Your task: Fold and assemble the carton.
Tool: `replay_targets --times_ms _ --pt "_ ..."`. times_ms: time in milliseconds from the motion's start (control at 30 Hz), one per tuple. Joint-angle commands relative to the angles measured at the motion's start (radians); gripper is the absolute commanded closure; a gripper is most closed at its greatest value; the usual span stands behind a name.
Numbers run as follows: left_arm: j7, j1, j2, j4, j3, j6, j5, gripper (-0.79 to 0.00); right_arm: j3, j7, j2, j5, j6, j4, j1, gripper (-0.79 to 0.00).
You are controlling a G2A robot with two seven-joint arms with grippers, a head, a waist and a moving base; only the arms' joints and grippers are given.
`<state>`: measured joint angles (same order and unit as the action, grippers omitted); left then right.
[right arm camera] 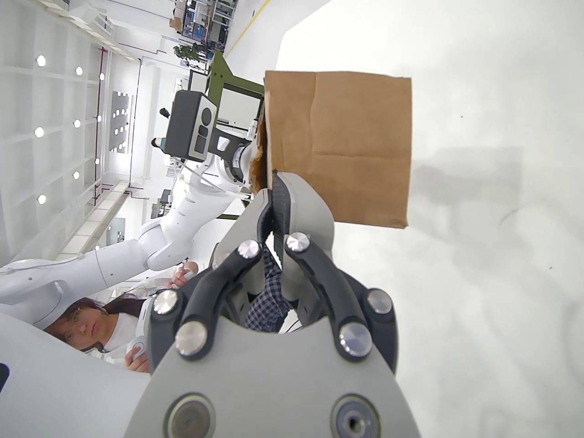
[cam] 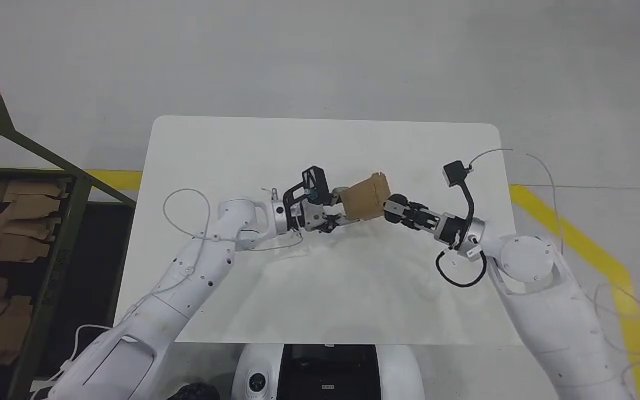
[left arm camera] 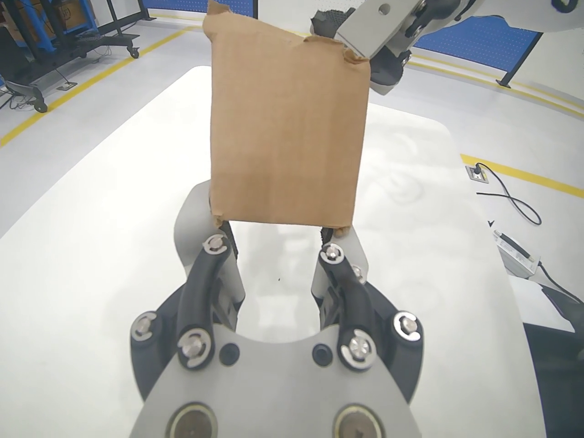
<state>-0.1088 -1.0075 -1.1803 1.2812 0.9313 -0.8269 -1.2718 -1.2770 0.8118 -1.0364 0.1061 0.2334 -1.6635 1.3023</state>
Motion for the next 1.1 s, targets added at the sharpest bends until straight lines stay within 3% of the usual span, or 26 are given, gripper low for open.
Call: replay_targets --times_ms 0,100,533,1067 --pt "0.015 -0.001 0.003 0.001 0.006 -0.004 -0.003 -0.222 0.001 -0.001 0.0 0.007 0.003 0.011 0.002 0.0" --pt "0.044 -0.003 0.007 0.01 0.015 -0.017 -0.013 -0.166 0.006 -0.001 -0.001 0.017 0.007 0.03 0.004 0.0" --pt "0.217 -0.006 0.021 0.041 0.02 -0.091 -0.012 -0.197 0.065 0.019 -0.013 0.07 0.04 0.129 0.004 0.0" --pt "0.354 0.016 0.024 0.037 0.014 -0.106 0.04 -0.225 0.094 0.042 -0.014 0.068 0.028 0.152 0.039 0.0"
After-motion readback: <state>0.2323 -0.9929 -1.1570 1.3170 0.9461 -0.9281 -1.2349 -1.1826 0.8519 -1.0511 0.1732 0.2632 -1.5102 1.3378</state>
